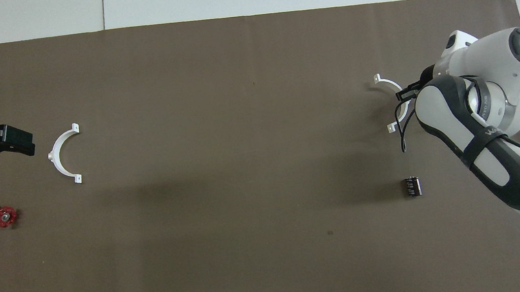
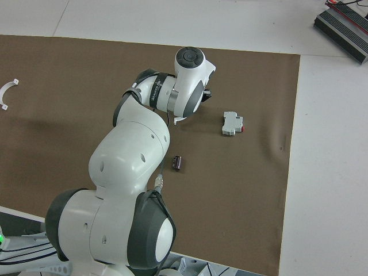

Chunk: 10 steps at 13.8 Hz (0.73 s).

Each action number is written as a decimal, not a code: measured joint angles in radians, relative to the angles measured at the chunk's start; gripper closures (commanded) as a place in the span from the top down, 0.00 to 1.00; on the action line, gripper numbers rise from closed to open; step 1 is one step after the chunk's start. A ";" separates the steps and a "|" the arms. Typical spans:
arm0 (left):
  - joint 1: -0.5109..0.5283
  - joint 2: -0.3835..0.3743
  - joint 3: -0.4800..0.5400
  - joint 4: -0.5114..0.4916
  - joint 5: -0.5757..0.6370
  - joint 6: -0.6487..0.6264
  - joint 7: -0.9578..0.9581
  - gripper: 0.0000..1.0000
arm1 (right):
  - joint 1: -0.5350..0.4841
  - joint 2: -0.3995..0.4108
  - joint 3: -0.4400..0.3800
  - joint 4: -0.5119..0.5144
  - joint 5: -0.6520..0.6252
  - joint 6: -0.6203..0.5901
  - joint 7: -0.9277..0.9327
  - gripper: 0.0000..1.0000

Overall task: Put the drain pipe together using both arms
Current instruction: 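Carry the clamp half with the right gripper toward the table centre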

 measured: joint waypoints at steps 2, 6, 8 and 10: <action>0.000 -0.001 0.000 0.002 0.000 0.000 0.000 1.00 | 0.063 -0.010 0.001 0.031 -0.010 -0.030 0.131 0.00; 0.000 -0.002 -0.001 0.006 0.000 0.000 -0.001 1.00 | 0.244 -0.012 0.003 0.053 -0.073 -0.032 0.479 0.00; 0.000 -0.003 -0.001 0.008 0.000 0.000 -0.001 1.00 | 0.325 -0.012 0.005 0.053 -0.086 -0.023 0.589 0.00; 0.000 -0.004 -0.001 0.010 0.000 0.000 -0.001 1.00 | 0.397 0.000 0.006 0.052 -0.090 0.010 0.621 0.00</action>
